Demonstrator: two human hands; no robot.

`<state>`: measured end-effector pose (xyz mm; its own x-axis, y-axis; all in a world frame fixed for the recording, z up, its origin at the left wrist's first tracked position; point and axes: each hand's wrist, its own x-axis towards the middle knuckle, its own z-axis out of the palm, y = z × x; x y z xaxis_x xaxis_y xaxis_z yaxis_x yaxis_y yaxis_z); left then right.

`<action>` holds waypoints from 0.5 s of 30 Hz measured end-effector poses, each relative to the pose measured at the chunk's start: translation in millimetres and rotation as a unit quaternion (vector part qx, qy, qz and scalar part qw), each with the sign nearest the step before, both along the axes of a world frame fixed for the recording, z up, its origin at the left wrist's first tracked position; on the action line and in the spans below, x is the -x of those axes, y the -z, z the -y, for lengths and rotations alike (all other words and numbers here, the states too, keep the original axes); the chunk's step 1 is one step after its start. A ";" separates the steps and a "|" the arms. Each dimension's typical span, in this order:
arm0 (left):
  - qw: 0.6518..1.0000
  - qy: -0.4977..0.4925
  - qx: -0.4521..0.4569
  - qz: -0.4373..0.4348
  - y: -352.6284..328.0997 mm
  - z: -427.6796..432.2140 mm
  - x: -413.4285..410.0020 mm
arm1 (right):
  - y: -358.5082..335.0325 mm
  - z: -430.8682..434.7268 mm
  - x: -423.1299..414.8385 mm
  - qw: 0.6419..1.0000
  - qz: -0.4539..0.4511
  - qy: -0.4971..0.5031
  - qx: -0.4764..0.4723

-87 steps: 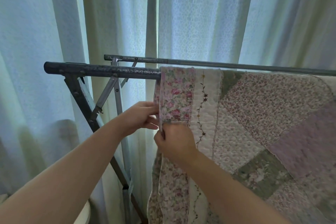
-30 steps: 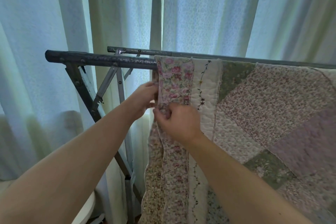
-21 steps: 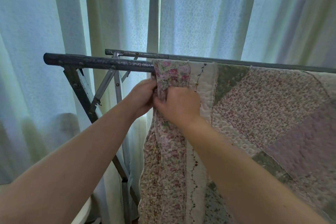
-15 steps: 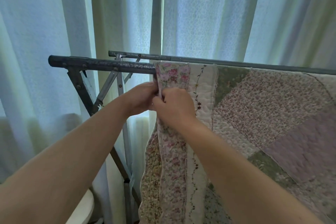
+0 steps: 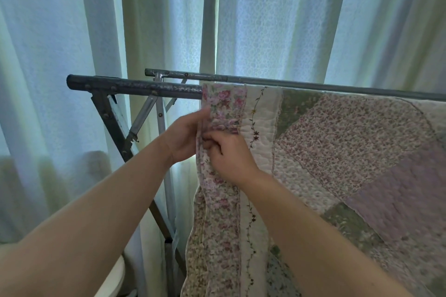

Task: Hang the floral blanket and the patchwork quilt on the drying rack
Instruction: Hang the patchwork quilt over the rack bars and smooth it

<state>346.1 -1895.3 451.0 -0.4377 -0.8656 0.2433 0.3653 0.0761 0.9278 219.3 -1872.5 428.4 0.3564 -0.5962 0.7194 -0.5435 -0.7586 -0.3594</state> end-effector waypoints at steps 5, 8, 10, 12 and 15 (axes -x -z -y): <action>0.989 -0.137 0.026 0.049 3.4 1.8 10.6 | 8.2 -0.3 13.7 0.995 0.014 0.055 0.084; 0.986 -0.162 0.032 0.033 4.9 0.0 14.0 | 5.4 3.5 32.9 0.983 0.061 0.137 0.109; 0.982 -0.187 0.025 0.024 7.7 -0.8 18.2 | 2.0 8.2 46.3 0.978 0.069 0.167 0.105; 0.977 -0.210 0.024 0.023 9.9 -2.1 23.4 | 1.1 12.8 54.7 0.976 0.051 0.180 0.108; 0.969 -0.242 0.037 0.025 10.6 -5.9 29.8 | 2.5 14.2 59.9 0.975 0.023 0.190 0.115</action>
